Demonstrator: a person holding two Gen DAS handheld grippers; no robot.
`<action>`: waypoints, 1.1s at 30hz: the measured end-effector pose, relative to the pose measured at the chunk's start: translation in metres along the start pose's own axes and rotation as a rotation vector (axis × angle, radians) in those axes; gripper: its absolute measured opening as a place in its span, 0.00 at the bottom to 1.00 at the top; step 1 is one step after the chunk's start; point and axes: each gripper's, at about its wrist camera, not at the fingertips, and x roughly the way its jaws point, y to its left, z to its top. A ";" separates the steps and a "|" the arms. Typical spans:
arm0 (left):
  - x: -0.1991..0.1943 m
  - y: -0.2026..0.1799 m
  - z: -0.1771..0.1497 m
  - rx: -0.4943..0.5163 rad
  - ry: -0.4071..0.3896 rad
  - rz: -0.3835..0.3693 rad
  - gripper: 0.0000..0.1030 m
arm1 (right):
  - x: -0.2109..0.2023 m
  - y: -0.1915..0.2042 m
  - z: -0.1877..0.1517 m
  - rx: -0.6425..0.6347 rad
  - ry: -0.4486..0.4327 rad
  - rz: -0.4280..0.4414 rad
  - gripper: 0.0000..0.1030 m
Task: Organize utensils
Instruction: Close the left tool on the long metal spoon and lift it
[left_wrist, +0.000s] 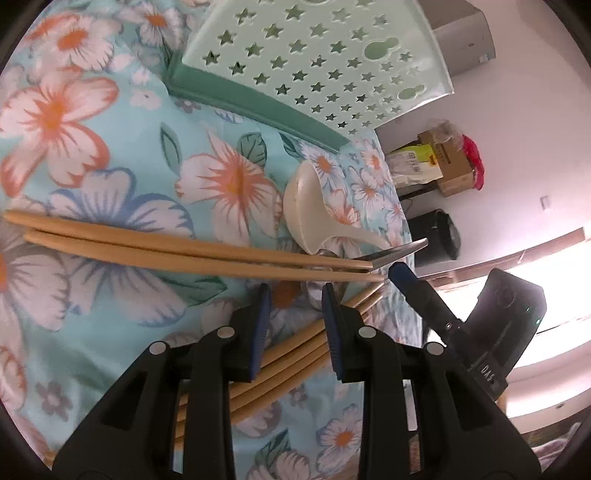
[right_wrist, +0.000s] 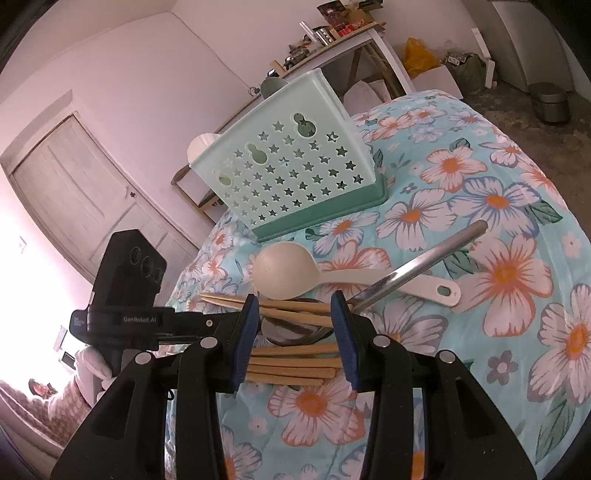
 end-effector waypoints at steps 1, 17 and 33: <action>0.002 0.001 0.001 -0.014 0.006 -0.011 0.26 | 0.000 0.000 0.000 0.002 -0.001 0.001 0.39; 0.027 -0.039 -0.007 0.123 -0.033 0.119 0.21 | 0.000 -0.006 -0.004 0.020 -0.008 0.002 0.39; 0.005 -0.056 -0.010 0.215 -0.111 0.146 0.00 | -0.016 -0.015 -0.001 0.037 -0.056 -0.022 0.39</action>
